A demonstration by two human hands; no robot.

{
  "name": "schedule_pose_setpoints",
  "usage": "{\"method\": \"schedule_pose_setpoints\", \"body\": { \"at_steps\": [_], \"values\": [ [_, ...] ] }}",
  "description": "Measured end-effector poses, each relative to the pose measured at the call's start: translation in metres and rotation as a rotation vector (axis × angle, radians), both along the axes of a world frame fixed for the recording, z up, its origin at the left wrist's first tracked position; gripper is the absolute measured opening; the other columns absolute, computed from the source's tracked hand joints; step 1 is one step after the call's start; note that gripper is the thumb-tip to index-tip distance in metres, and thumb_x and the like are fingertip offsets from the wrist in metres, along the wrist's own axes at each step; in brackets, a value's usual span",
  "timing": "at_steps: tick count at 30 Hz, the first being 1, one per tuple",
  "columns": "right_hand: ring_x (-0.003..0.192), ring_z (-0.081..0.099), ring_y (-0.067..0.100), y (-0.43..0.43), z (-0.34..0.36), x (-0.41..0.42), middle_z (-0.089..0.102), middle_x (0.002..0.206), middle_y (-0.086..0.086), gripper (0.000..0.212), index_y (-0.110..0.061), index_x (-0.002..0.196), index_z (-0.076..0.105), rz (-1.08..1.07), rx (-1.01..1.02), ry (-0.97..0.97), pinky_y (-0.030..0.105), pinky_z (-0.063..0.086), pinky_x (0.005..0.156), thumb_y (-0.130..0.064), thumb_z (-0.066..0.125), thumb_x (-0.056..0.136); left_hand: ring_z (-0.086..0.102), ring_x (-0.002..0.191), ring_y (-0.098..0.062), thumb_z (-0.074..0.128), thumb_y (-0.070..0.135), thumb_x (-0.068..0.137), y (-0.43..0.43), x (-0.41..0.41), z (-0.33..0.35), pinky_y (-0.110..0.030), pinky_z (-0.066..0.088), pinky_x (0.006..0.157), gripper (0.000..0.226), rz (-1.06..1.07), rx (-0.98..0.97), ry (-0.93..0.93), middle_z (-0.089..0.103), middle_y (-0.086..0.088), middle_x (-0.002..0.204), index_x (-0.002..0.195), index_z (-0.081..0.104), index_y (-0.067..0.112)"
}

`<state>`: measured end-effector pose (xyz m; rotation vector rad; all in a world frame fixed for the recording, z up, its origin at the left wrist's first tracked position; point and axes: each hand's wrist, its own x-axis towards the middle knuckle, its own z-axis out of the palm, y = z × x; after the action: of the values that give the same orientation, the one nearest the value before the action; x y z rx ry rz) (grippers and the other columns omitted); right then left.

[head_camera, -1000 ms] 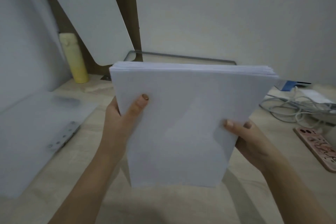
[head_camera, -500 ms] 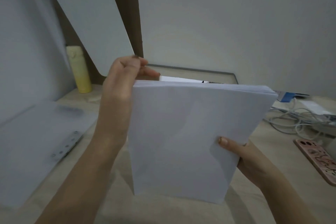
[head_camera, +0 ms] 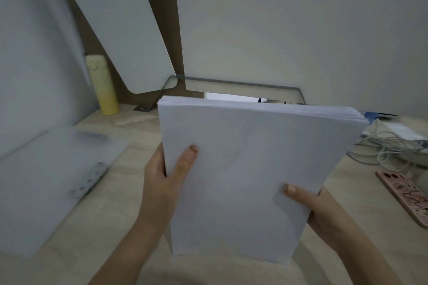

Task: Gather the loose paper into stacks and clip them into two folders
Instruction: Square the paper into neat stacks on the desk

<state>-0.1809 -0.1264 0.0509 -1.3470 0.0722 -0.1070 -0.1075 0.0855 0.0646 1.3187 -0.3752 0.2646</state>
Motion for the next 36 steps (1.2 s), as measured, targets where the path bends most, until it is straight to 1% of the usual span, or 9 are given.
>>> {"method": "schedule_pose_setpoints", "body": {
  "at_steps": [6, 14, 18, 21, 23, 25, 28, 31, 36],
  "values": [
    [0.07, 0.072, 0.01, -0.001, 0.016, 0.007, 0.076, 0.079, -0.006, 0.047, -0.03, 0.075, 0.077, -0.026, 0.018, -0.097, 0.02, 0.055, 0.057, -0.033, 0.091, 0.03, 0.065, 0.077, 0.012, 0.063, 0.023, 0.076, -0.006, 0.001, 0.004, -0.005, 0.048, 0.061, 0.018, 0.012, -0.019, -0.034, 0.07, 0.03, 0.079, 0.093, 0.058, 0.029],
    [0.08, 0.073, 0.014, 0.001, -0.002, 0.01, 0.076, 0.09, -0.004, 0.064, -0.032, 0.083, 0.076, 0.002, -0.027, -0.012, 0.021, 0.056, 0.061, -0.049, 0.089, 0.022, 0.069, 0.086, 0.0, 0.068, 0.048, 0.064, -0.007, 0.004, -0.021, -0.013, 0.053, 0.067, 0.033, 0.03, -0.055, 0.061, 0.073, 0.023, 0.088, 0.093, 0.063, 0.033],
    [0.078, 0.073, 0.015, 0.0, 0.001, 0.01, 0.076, 0.089, -0.003, 0.057, -0.031, 0.082, 0.077, 0.011, -0.015, -0.028, 0.022, 0.056, 0.06, -0.042, 0.091, 0.028, 0.064, 0.082, 0.015, 0.072, 0.041, 0.074, -0.004, 0.002, -0.012, -0.003, 0.047, 0.066, 0.026, 0.03, -0.019, -0.009, 0.068, 0.036, 0.082, 0.095, 0.057, 0.036],
    [0.077, 0.073, 0.016, 0.0, -0.004, 0.008, 0.077, 0.087, -0.001, 0.042, -0.031, 0.081, 0.077, 0.016, -0.017, 0.004, 0.024, 0.057, 0.061, -0.03, 0.087, 0.041, 0.065, 0.086, 0.007, 0.064, 0.052, 0.064, -0.002, 0.005, 0.009, -0.009, 0.05, 0.066, 0.044, -0.045, 0.038, -0.032, 0.069, 0.026, 0.091, 0.102, 0.055, 0.032],
    [0.078, 0.073, 0.017, 0.0, -0.006, 0.008, 0.077, 0.088, -0.001, 0.051, -0.03, 0.082, 0.077, 0.021, -0.027, -0.006, 0.025, 0.057, 0.062, -0.037, 0.09, 0.034, 0.058, 0.104, -0.001, 0.066, 0.053, 0.07, -0.002, 0.008, 0.044, -0.018, 0.049, 0.084, 0.057, 0.1, 0.101, -0.258, 0.06, 0.013, 0.113, 0.114, 0.045, 0.025],
    [0.079, 0.073, 0.017, 0.0, -0.006, 0.007, 0.077, 0.089, -0.001, 0.061, -0.029, 0.083, 0.077, 0.027, -0.023, -0.012, 0.025, 0.057, 0.063, -0.047, 0.089, 0.027, 0.045, 0.119, -0.011, 0.059, 0.051, 0.082, -0.009, 0.003, 0.09, -0.025, 0.037, 0.102, 0.057, 0.31, 0.267, -0.637, 0.044, -0.001, 0.124, 0.123, 0.038, 0.017],
    [0.081, 0.073, 0.017, 0.0, -0.005, 0.007, 0.077, 0.09, 0.0, 0.063, -0.027, 0.085, 0.077, 0.05, -0.01, -0.009, 0.024, 0.057, 0.064, -0.047, 0.09, 0.026, 0.041, 0.119, -0.014, 0.046, 0.064, 0.082, -0.036, -0.006, 0.136, -0.025, 0.032, 0.098, 0.061, 0.294, 0.856, -1.003, 0.047, 0.004, 0.124, 0.123, 0.049, 0.019],
    [0.079, 0.073, 0.018, -0.001, -0.006, 0.006, 0.077, 0.089, 0.002, 0.064, -0.024, 0.083, 0.078, 0.064, 0.008, -0.007, 0.024, 0.056, 0.063, -0.046, 0.091, 0.025, 0.044, 0.091, -0.014, 0.039, 0.074, 0.078, -0.063, -0.003, 0.133, -0.024, 0.028, 0.06, 0.054, 0.145, 1.43, -0.86, 0.055, 0.009, 0.111, 0.107, 0.048, 0.03],
    [0.077, 0.073, 0.016, -0.001, -0.005, 0.006, 0.076, 0.086, 0.001, 0.066, -0.022, 0.082, 0.077, 0.048, 0.005, 0.001, 0.022, 0.055, 0.06, -0.046, 0.091, 0.022, 0.039, 0.062, -0.008, 0.046, 0.064, 0.081, -0.064, 0.008, 0.13, -0.02, 0.022, 0.049, 0.039, -0.051, 1.471, -0.821, 0.04, 0.013, 0.069, 0.096, 0.044, 0.029]
  ]
}}
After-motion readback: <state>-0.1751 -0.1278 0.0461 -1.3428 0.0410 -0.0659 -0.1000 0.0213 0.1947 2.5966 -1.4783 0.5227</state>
